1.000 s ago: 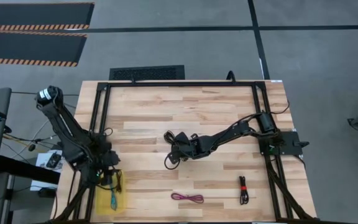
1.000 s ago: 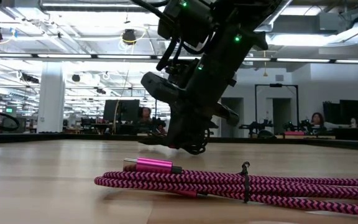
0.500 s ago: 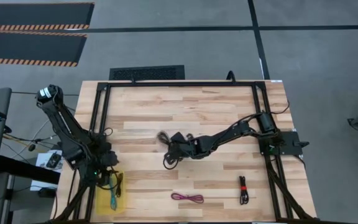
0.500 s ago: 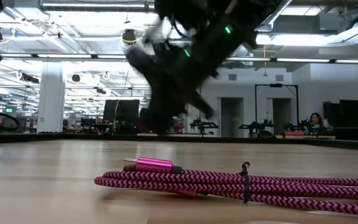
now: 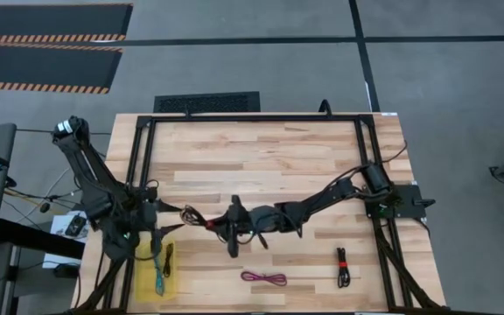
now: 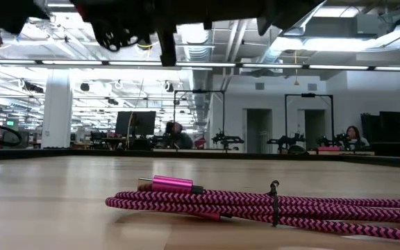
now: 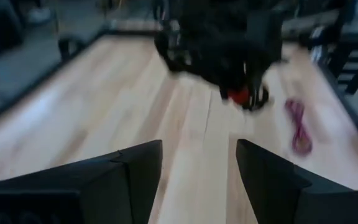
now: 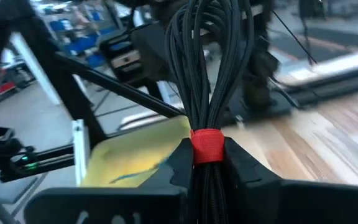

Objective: Pick and place USB-C Cables
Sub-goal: Put the top black charger cable into the yellow bin

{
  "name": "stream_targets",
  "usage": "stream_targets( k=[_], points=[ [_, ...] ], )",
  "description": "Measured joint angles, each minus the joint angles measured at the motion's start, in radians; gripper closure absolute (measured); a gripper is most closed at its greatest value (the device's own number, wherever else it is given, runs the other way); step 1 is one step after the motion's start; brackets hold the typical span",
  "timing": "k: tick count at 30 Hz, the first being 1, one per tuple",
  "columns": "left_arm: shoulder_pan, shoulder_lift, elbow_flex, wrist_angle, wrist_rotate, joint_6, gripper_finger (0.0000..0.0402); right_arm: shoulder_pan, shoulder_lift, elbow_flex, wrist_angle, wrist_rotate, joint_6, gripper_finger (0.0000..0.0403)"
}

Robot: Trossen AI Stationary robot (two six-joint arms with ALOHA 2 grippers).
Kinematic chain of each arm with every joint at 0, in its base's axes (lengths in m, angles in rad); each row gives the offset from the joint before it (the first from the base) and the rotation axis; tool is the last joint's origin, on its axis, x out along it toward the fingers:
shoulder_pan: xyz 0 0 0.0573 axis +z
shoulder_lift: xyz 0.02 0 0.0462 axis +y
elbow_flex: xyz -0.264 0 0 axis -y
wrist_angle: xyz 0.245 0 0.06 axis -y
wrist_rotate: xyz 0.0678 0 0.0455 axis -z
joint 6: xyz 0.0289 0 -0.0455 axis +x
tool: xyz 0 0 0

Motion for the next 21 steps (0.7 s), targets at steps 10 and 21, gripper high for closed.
stream_targets(
  k=[10, 21],
  points=[
    [0.035, 0.001, 0.000, 0.516, 0.118, 0.712, 0.0207, 0.007, 0.001, -0.001, 0.095, -0.155, -0.045, 0.0349],
    [0.204, 0.074, 0.000, 0.644, 0.361, 0.802, 0.0211, 0.007, 0.001, -0.001, 0.134, -0.268, -0.045, 0.0350]
  ],
)
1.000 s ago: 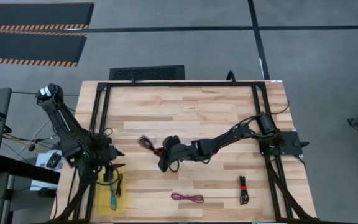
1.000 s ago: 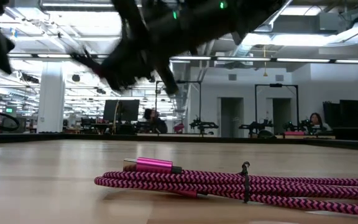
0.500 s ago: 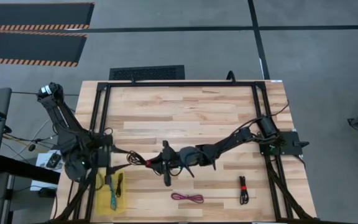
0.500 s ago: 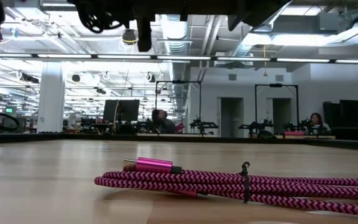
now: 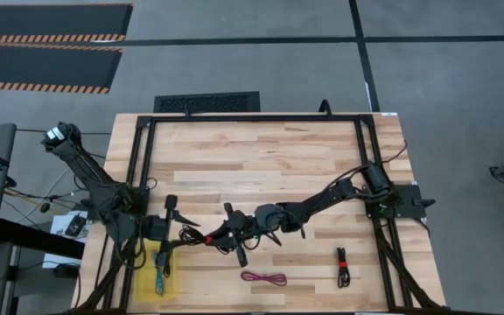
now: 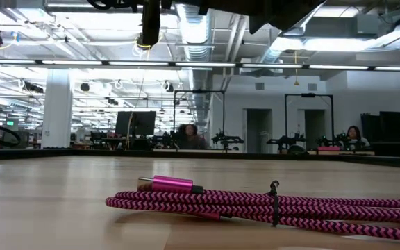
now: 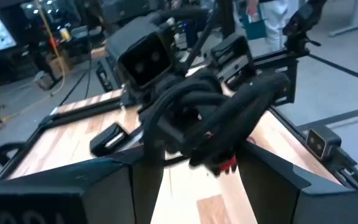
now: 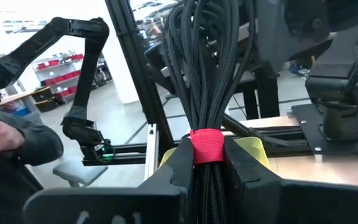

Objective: Pick and place USB-C Cables
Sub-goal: Put the top black charger cable into the yellow bin

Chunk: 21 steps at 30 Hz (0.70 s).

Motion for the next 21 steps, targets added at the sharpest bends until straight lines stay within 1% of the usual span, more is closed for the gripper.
stream_targets(
  k=[2, 4, 6, 10, 11, 17, 21],
  points=[
    [0.006, 0.008, 0.000, 0.029, 0.021, 0.026, 0.0225, 0.000, 0.000, 0.000, 0.000, -0.001, 0.000, 0.0350],
    [0.007, 0.010, 0.000, 0.058, 0.040, 0.047, 0.0249, 0.001, 0.000, 0.000, -0.004, -0.001, 0.000, 0.0350],
    [0.006, 0.010, 0.000, 0.062, 0.044, 0.056, 0.0284, 0.000, 0.000, 0.000, -0.006, -0.001, 0.000, 0.0350],
    [0.006, 0.010, 0.000, 0.050, 0.047, 0.056, 0.0372, 0.000, 0.000, 0.000, -0.010, -0.001, 0.000, 0.0347],
    [0.006, 0.010, 0.000, 0.048, 0.047, 0.052, 0.0385, 0.000, 0.000, 0.000, -0.010, 0.000, 0.000, 0.0345],
    [0.006, 0.009, 0.000, 0.047, 0.045, 0.014, 0.0395, 0.000, 0.000, 0.000, -0.010, 0.006, 0.015, 0.0311],
    [0.006, 0.004, 0.000, 0.014, 0.040, -0.044, 0.0397, 0.000, 0.000, 0.000, -0.013, 0.062, 0.012, 0.0277]
  ],
)
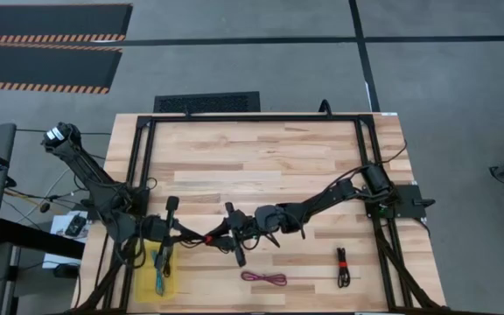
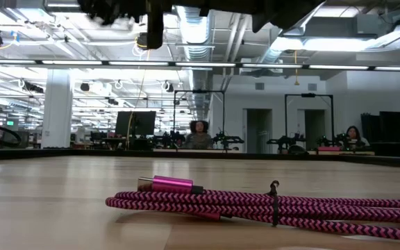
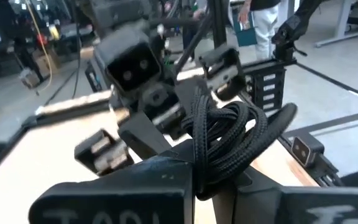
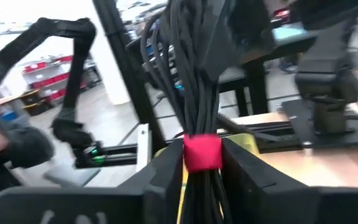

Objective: Pick and place USB-C Cables
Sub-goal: Put the top black charger cable into the yellow bin

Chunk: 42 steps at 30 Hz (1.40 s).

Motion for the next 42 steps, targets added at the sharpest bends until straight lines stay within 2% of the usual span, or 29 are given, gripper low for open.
stream_targets(
  k=[3, 6, 8, 11, 15, 18, 22, 28, 35, 39, 42],
  points=[
    [0.000, -0.022, 0.000, -0.079, -0.003, -0.103, 0.0398, 0.000, 0.000, 0.000, -0.026, 0.099, -0.002, 0.0250],
    [0.000, -0.067, 0.000, -0.213, 0.021, -0.279, 0.0399, 0.000, 0.000, 0.000, -0.057, 0.198, -0.022, 0.0229],
    [0.000, -0.108, 0.000, -0.328, 0.089, -0.434, 0.0400, 0.000, 0.000, 0.000, -0.076, 0.257, -0.036, 0.0218],
    [0.000, -0.164, 0.000, -0.476, 0.254, -0.696, 0.0398, 0.001, 0.000, 0.000, -0.115, 0.334, -0.054, 0.0207],
    [-0.027, -0.192, 0.000, -0.582, 0.479, -0.977, 0.0387, 0.002, 0.000, 0.000, -0.140, 0.363, -0.054, 0.0205],
    [-0.076, -0.182, 0.000, -0.593, 0.527, -1.108, 0.0378, 0.003, 0.000, 0.000, -0.146, 0.364, -0.054, 0.0209],
    [-0.136, -0.187, 0.000, -0.586, 0.508, -1.165, 0.0378, 0.002, 0.000, 0.000, -0.146, 0.364, -0.054, 0.0214],
    [-0.150, -0.274, 0.000, -0.588, 0.452, -1.127, 0.0389, 0.002, 0.000, 0.000, -0.151, 0.364, -0.054, 0.0216],
    [-0.150, -0.389, 0.000, -0.676, 0.598, -1.164, 0.0389, 0.002, 0.000, 0.000, -0.154, 0.364, -0.054, 0.0216],
    [-0.150, -0.396, 0.000, -0.816, 0.606, -1.214, 0.0388, 0.000, 0.000, 0.000, -0.176, 0.364, -0.035, 0.0216],
    [-0.150, -0.360, -0.026, -0.826, 0.616, -1.264, 0.0388, 0.000, 0.000, 0.000, -0.190, 0.364, -0.023, 0.0216]
  ],
)
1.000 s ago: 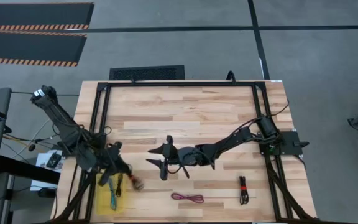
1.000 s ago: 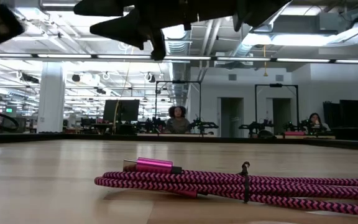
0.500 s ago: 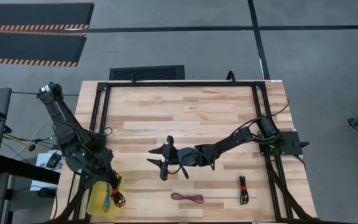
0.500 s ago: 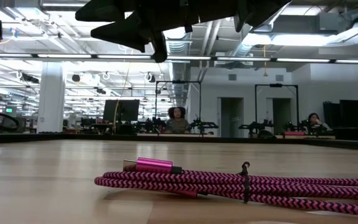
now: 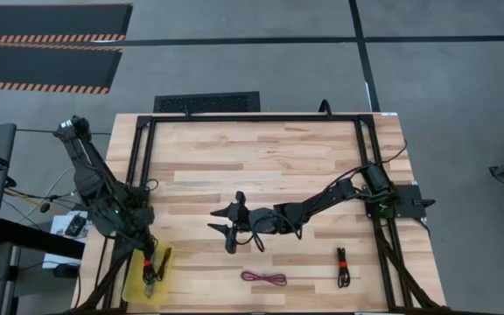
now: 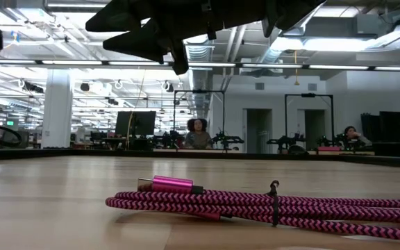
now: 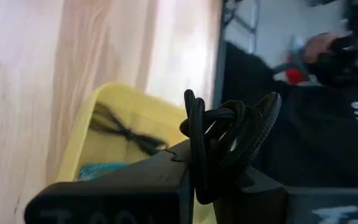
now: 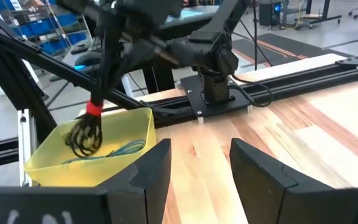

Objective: Pick and place USB-C Cables
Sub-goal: Put the top black charger cable into the yellow bin

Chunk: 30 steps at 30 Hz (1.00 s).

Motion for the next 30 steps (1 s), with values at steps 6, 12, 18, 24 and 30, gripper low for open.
stream_targets(
  k=[6, 12, 18, 24, 30],
  points=[
    [0.000, 0.106, -0.038, 0.116, 0.126, -0.067, 0.0388, 0.000, 0.000, 0.000, -0.018, 0.000, 0.028, 0.0217],
    [0.000, 0.185, -0.038, 0.133, 0.119, -0.060, 0.0373, 0.000, 0.000, 0.000, -0.035, 0.000, 0.056, 0.0217],
    [0.000, 0.223, -0.038, 0.133, 0.116, -0.049, 0.0312, 0.000, 0.000, 0.000, -0.039, -0.001, 0.056, 0.0217],
    [0.000, 0.183, -0.038, 0.126, 0.100, -0.064, 0.0250, -0.001, 0.000, 0.000, -0.044, -0.001, 0.060, 0.0217],
    [0.000, 0.101, -0.037, 0.034, 0.058, -0.082, 0.0213, -0.012, 0.000, 0.000, -0.059, -0.001, 0.114, 0.0217]
  ],
)
